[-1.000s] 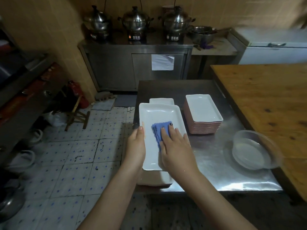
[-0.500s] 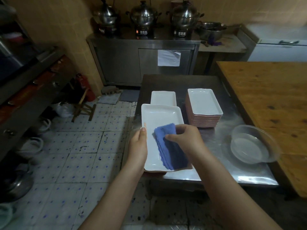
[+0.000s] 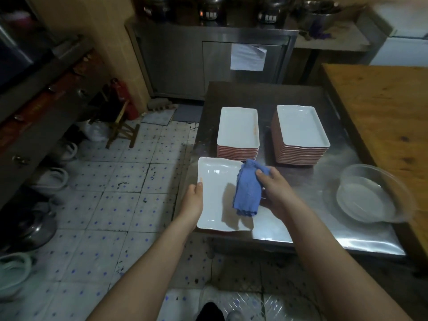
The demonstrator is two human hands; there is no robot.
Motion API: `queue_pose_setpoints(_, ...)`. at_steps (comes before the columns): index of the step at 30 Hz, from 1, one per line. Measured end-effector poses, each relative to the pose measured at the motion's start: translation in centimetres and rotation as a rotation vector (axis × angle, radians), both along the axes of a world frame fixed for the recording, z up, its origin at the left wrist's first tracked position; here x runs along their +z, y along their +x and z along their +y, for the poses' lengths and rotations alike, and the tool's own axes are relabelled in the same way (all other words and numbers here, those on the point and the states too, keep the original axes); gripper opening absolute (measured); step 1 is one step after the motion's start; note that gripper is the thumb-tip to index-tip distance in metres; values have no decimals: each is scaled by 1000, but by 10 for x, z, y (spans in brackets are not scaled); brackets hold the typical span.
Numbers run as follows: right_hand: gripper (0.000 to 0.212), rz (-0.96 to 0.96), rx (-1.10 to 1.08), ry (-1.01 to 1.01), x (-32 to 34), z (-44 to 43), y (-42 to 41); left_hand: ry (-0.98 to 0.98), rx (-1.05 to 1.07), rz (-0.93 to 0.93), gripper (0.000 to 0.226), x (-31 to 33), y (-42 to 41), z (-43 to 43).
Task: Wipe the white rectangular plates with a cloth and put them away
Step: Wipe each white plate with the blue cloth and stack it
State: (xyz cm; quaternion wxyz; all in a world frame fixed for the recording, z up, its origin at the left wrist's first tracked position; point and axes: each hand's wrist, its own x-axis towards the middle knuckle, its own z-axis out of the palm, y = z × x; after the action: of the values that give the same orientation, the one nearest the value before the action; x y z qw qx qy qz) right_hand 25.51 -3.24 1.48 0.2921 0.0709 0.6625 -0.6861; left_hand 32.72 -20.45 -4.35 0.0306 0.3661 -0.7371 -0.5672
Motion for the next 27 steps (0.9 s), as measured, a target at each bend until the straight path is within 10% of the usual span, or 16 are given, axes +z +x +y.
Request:
queue_pose_setpoints(8,12,-113,-17,-31,-29,-5,-3,-99,-16,-76,32,-26,-14,-13)
queue_pose_setpoints(16,12,-135,-62,-40,-45,-17,-7,-735,-196,-246,37,-35,-18,-23)
queue_pose_setpoints(27,17,-148,-65,-31,-61,-30,-24,-597,-407,-276,45,-51,-26,-50)
